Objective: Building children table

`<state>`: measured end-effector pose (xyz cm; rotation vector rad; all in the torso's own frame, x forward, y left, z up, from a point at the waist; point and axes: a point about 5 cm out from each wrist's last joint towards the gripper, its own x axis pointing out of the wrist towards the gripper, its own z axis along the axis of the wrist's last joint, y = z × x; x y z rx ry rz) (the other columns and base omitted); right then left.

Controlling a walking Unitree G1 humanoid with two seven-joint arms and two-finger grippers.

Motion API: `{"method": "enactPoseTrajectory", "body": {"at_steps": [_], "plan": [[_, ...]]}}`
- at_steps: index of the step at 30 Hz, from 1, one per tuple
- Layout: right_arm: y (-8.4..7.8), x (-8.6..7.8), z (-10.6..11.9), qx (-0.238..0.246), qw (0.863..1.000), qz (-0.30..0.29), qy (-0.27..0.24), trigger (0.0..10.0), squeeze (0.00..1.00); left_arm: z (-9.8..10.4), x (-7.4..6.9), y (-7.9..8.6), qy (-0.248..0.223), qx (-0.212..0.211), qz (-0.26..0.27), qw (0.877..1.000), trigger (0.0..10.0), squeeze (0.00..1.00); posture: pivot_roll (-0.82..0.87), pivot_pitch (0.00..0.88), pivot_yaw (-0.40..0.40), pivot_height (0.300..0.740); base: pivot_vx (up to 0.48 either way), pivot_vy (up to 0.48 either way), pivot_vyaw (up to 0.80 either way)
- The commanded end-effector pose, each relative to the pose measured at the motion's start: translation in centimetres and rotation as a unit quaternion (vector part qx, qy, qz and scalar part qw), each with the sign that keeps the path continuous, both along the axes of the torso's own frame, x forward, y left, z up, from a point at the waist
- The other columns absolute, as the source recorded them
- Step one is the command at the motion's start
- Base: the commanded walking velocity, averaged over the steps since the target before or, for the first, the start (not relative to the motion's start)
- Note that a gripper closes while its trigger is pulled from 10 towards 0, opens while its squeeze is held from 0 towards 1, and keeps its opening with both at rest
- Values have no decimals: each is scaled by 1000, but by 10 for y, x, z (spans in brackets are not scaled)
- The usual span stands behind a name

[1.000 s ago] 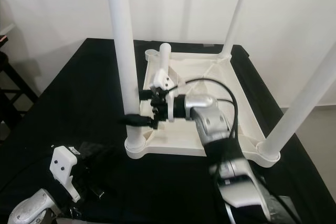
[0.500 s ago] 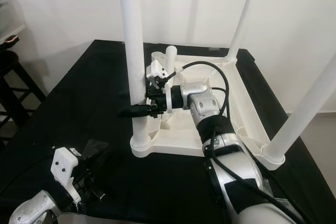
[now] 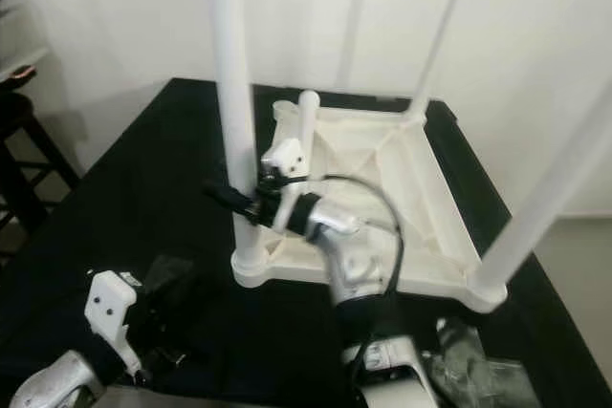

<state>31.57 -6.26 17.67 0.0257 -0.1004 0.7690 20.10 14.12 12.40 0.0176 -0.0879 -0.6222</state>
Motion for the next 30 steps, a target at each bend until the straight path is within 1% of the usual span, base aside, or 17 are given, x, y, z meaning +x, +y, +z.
{"method": "enactPoseTrajectory", "body": {"at_steps": [1,3,4,7,8,9,10,12,13,16,17,21,22,23,27,28,30], "plan": [[-8,-4,-26,-75,995,-62,28,0,0,0,0,4,1,3,1,1000,0,0,-35,40,3,740,0,0,0],[-8,-4,-26,-75,995,-62,28,0,0,0,0,4,1,3,1,1000,0,0,-35,40,3,740,0,0,0],[-3,0,-33,-79,994,-29,67,0,0,0,3,3,3,2,-5,1000,0,0,-7,30,-15,740,0,0,0],[0,1,-39,-65,992,-7,105,0,0,-1,3,2,2,2,-6,1000,0,0,-11,29,-13,740,0,0,0],[1,0,-35,-49,994,10,101,10000,0,-1,3,2,1,2,-2,1000,0,0,-3,31,-15,740,0,0,0],[1,0,-35,-49,994,10,101,10000,0,-1,3,2,1,2,-2,1000,0,0,-3,31,-15,740,0,0,0],[3,-3,-27,-14,994,38,99,10000,35,0,3,2,-1,2,4,1000,0,0,-2,30,-16,740,0,0,0],[3,-3,-27,-14,994,38,99,10000,35,0,3,2,-1,2,4,1000,0,0,-2,30,-16,740,0,0,0],[3,-4,-22,-3,993,64,98,10000,1000,0,3,2,-1,2,5,1000,0,0,-1,28,-19,740,0,0,0],[3,-8,-7,2,990,113,86,10000,1000,0,3,2,-1,2,5,1000,0,0,0,27,-19,740,0,0,0],[1,-9,2,-14,988,142,60,10000,1000,0,4,2,-1,1,4,1000,0,0,1,23,-20,740,0,0,0],[-2,-7,11,-23,983,177,34,10000,1000,0,4,2,-1,1,3,1000,0,0,1,22,-20,740,0,0,0],[-7,-3,20,-38,974,224,8,10000,745,0,4,1,-1,1,1,1000,0,0,2,23,-22,740,0,0,0],[-12,1,27,-50,964,260,-7,10000,0,0,5,1,-1,0,1,1000,0,0,6,22,-19,740,0,0,0],[-18,10,35,-67,949,307,-14,10000,0,-1,4,0,0,0,0,1000,0,0,16,21,-19,740,0,0,0],[-19,16,39,-71,938,339,-6,10000,0,-1,4,0,0,1,0,1000,0,0,17,22,-22,740,0,0,0],[-19,21,42,-76,929,363,1,10000,0,-1,4,-1,1,1,0,1000,0,0,22,22,-23,740,0,0,0]]}}
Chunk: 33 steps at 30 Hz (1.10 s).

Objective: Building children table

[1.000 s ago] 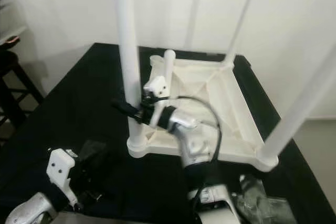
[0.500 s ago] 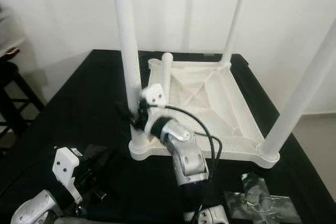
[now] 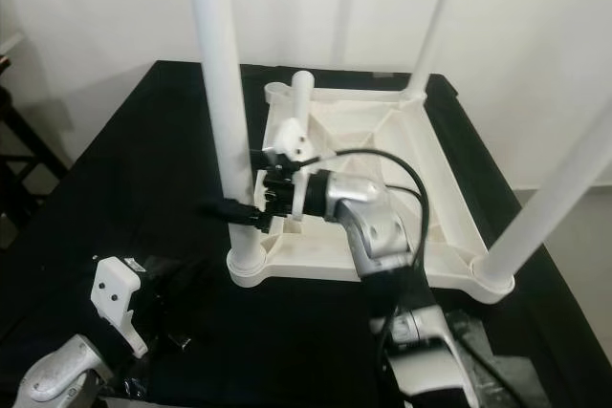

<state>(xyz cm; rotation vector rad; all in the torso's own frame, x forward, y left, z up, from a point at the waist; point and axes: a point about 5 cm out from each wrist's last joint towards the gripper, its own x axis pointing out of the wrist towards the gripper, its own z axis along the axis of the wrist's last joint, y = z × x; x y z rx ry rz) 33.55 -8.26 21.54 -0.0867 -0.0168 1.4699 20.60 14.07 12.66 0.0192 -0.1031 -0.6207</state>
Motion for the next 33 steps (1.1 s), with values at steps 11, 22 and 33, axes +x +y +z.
{"method": "enactPoseTrajectory", "body": {"at_steps": [11,22,33], "plan": [[9,17,11,-15,998,49,20,0,0,-4,-3,-1,9,4,1,1000,0,0,36,29,-32,740,0,0,0],[-12,20,-1,-17,1000,-21,12,0,0,-3,-4,0,10,3,-1,1000,0,0,24,28,-21,740,0,0,0],[-7,-19,-81,-4,885,-454,106,0,0,-4,-1,4,9,3,0,1000,0,0,-27,15,-4,740,0,0,0]]}}
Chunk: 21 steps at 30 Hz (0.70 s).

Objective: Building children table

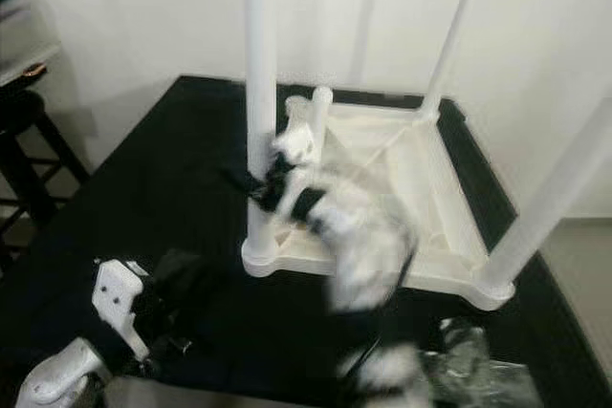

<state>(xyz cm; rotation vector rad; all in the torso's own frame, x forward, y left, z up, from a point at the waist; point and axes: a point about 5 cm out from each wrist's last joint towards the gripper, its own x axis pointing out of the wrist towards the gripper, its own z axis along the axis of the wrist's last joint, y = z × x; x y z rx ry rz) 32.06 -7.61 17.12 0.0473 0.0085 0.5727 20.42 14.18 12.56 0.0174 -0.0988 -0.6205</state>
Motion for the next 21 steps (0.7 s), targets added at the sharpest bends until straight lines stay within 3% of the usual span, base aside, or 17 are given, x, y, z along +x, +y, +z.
{"method": "enactPoseTrajectory", "body": {"at_steps": [1,9,10,11,13,14,15,17,19,20,21], "plan": [[-13,-4,-37,-19,996,-19,87,0,0,-3,1,3,7,3,-1,1000,0,0,-27,15,-4,740,0,0,0],[-4,-2,-42,-37,993,40,104,0,0,-4,4,1,7,5,-3,1000,0,0,-4,0,-15,740,0,0,0],[2,-4,-38,-43,991,73,99,8353,0,-5,4,2,6,6,-1,1000,0,0,4,0,-18,740,0,0,0],[8,-12,-33,-36,986,122,103,10000,224,-5,4,2,5,7,1,1000,0,0,6,0,-16,740,0,0,0],[8,-12,-33,-36,986,122,103,10000,224,-5,4,2,5,7,1,1000,0,0,6,0,-16,740,0,0,0],[13,-19,-25,-32,975,194,100,10000,1000,-5,3,3,5,8,2,1000,0,0,17,0,-13,740,0,0,0],[13,-19,-25,-32,975,194,100,10000,1000,-5,3,3,5,8,2,1000,0,0,17,0,-13,740,0,0,0],[10,-17,-4,-39,958,279,53,10000,1000,-5,3,3,6,10,1,1000,0,0,20,0,-11,740,0,0,0],[4,-12,5,-56,950,307,26,10000,1000,-4,3,3,6,10,0,1000,0,0,32,0,-6,740,0,0,0],[-8,-3,14,-95,926,364,-6,10000,631,-4,3,2,6,10,-1,1000,0,0,32,0,0,740,0,0,0],[-8,-3,14,-95,926,364,-6,10000,631,-4,3,2,6,10,-1,1000,0,0,32,0,0,740,0,0,0]]}}
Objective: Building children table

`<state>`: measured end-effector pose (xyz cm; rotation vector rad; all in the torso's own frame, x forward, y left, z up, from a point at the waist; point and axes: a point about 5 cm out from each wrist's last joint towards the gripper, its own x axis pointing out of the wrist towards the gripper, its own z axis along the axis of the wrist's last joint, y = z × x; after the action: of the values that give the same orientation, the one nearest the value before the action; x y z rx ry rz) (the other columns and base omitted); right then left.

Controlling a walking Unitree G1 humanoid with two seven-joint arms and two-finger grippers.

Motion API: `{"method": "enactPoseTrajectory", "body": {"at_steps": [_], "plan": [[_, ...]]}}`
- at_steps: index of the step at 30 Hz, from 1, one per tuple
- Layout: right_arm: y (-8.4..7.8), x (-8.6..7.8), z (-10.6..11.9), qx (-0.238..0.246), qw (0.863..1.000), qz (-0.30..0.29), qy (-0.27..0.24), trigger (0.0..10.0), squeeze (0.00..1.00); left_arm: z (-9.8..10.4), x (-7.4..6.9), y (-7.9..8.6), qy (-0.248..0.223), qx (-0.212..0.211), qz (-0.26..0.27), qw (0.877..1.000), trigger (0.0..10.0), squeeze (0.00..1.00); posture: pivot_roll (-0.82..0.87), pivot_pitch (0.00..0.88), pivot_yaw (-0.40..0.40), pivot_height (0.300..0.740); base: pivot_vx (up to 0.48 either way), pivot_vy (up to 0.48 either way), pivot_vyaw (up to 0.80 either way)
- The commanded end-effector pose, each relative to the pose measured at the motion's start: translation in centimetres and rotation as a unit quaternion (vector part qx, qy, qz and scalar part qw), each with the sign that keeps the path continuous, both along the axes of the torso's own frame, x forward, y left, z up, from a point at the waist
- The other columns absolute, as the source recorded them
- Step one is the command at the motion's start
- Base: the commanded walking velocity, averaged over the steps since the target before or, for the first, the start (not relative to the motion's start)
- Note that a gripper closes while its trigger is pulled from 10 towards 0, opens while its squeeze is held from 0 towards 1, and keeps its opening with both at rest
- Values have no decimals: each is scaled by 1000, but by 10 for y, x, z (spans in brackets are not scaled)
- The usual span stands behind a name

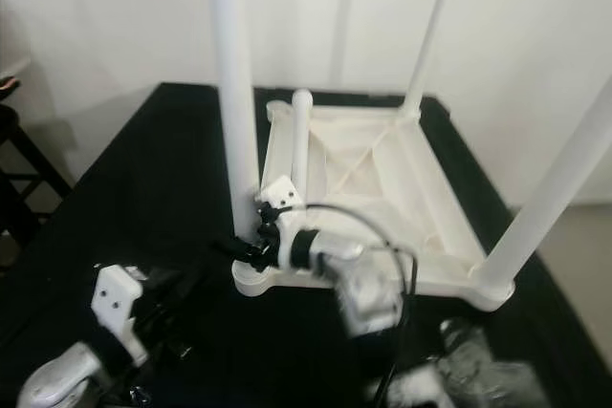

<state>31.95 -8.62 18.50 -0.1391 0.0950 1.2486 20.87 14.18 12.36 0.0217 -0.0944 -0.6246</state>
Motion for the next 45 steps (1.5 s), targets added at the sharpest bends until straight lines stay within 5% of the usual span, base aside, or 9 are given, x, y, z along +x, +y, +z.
{"method": "enactPoseTrajectory", "body": {"at_steps": [1,2,13,15,16,17,30,32,45], "plan": [[-3,0,2,-13,998,60,-19,10000,631,-2,-1,2,5,7,1,1000,0,0,32,0,0,740,0,0,0],[-7,8,7,-21,997,71,-21,10000,0,-3,-1,2,5,7,1,1000,0,0,38,0,-4,740,0,0,0],[-7,40,35,-1,996,88,-12,10000,0,-3,-3,0,5,9,3,1000,0,0,63,3,-10,740,0,0,0],[-7,40,35,1,995,97,-6,6863,0,-3,-3,1,5,10,4,1000,0,0,63,3,-10,740,0,0,0],[-6,40,33,0,995,103,-1,706,0,-3,-3,1,5,10,4,1000,0,0,63,3,-11,740,0,0,0],[-5,40,30,-1,993,118,7,0,0,-3,-3,1,5,10,4,1000,0,0,64,4,-11,740,0,0,0],[-16,37,7,-9,993,116,30,0,0,-3,-4,2,5,8,3,1000,0,0,52,10,-10,740,0,0,0],[-3,30,-35,-14,992,-115,57,0,0,-1,-4,3,4,7,3,1000,0,0,37,32,-20,740,0,0,0],[12,-10,-52,-36,952,-298,56,0,0,0,0,2,4,2,-8,1000,0,0,11,20,-7,740,0,0,0]]}}
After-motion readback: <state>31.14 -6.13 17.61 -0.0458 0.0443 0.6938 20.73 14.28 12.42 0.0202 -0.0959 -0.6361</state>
